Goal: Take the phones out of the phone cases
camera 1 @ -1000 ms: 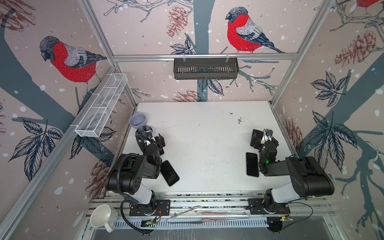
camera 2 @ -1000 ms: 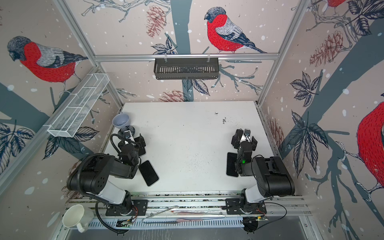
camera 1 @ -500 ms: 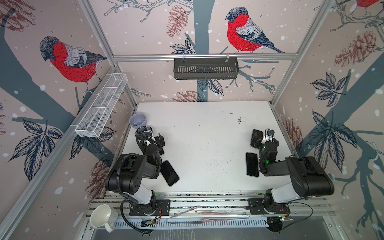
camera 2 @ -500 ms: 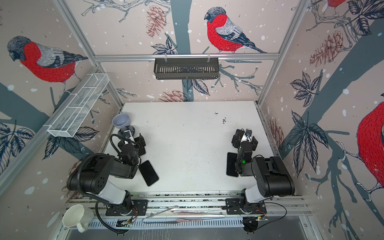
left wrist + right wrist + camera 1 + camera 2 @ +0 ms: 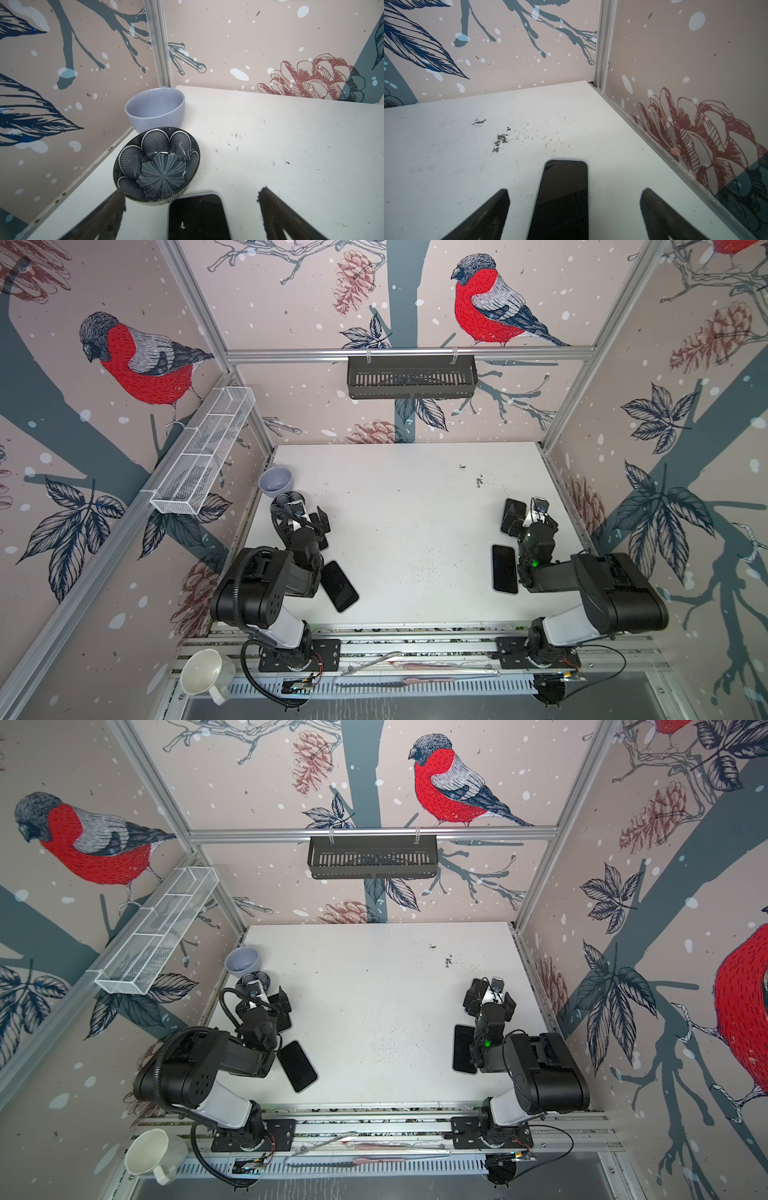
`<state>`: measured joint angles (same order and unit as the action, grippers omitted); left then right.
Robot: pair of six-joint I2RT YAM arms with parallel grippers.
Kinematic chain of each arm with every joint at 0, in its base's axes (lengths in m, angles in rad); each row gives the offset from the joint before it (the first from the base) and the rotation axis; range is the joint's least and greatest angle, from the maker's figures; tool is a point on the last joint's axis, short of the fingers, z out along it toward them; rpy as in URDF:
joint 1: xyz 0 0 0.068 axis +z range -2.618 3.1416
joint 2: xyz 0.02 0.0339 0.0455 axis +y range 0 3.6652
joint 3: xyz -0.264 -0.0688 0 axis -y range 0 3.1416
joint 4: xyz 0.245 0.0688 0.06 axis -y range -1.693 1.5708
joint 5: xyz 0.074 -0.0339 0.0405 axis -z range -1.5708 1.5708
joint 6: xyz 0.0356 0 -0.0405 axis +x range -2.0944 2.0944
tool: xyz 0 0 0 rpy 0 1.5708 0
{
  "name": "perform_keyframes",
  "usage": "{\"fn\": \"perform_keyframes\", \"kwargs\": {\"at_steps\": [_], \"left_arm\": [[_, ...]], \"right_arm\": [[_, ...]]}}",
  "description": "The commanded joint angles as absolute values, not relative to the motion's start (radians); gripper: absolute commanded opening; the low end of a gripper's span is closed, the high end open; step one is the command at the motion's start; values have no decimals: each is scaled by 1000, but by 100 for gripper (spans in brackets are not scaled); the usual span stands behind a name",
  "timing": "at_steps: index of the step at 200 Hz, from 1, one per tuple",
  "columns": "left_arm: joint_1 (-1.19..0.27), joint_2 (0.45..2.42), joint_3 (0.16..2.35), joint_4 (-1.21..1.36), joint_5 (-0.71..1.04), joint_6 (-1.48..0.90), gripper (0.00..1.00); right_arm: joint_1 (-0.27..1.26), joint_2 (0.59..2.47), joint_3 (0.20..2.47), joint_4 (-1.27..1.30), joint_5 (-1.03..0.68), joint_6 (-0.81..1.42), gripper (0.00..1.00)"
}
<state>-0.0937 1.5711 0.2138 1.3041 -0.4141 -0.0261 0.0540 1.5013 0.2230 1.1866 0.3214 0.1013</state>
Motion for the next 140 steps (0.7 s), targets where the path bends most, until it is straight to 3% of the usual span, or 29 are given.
{"fn": "perform_keyframes", "kwargs": {"at_steps": [1,119,140], "left_arm": [[-92,1569,216,1364,-404,-23,99],[-92,1568,214,1365,-406,-23,98],[-100,1564,210,1373,-384,-2,99]], "right_arm": [[54,1502,225,1225,334,105,100],[55,1501,221,1229,336,106,100],[79,1455,243,1174,414,93,100]]}}
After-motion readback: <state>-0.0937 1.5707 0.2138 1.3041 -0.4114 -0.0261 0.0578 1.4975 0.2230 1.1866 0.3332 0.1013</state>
